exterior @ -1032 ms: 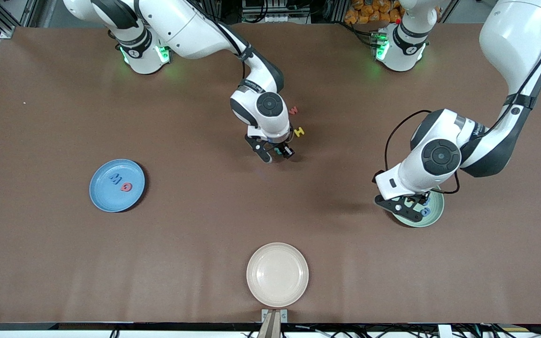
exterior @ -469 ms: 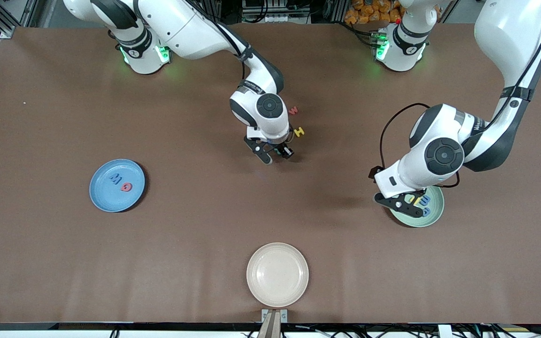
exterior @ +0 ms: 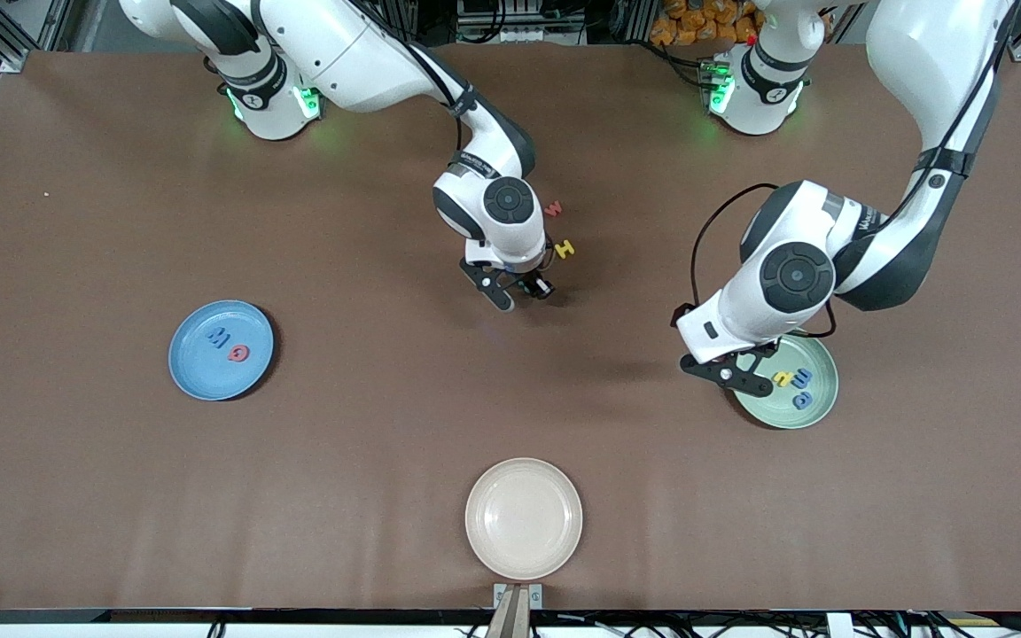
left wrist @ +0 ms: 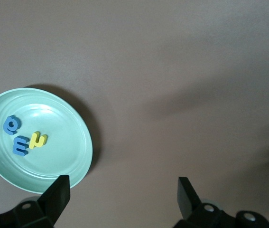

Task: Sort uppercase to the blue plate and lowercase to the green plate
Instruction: 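Grasp the teal R with the right gripper while the left gripper withdraws, then carry the teal R to the blue plate while the left gripper reaches pink m, then release the teal R on the blue plate while the left gripper grasps pink m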

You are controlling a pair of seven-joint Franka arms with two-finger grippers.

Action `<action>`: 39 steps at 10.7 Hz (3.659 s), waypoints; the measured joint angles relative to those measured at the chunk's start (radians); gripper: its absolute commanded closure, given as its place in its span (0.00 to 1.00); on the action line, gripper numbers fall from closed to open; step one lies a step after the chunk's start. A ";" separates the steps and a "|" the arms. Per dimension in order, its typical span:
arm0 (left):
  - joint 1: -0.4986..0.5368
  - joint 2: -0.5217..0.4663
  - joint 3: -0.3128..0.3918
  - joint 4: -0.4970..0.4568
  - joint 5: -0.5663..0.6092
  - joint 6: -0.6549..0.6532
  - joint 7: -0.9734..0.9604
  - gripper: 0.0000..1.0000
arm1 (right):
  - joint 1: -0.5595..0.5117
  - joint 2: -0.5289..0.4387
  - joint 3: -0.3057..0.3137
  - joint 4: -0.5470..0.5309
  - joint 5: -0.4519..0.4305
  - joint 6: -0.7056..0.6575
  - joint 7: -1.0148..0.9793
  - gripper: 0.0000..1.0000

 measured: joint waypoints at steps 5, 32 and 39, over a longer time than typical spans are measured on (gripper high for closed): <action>-0.002 0.000 0.006 -0.001 -0.019 -0.001 0.000 0.00 | -0.003 0.000 0.000 0.004 0.000 -0.014 -0.021 0.66; -0.192 -0.019 -0.342 -0.711 0.329 0.707 -0.750 0.07 | -0.421 -0.232 -0.281 -0.125 0.001 -0.464 -1.805 0.76; -0.275 0.043 -0.230 -0.668 0.404 0.711 -0.754 0.21 | -0.516 -0.303 -0.340 -0.387 0.001 -0.347 -2.024 0.67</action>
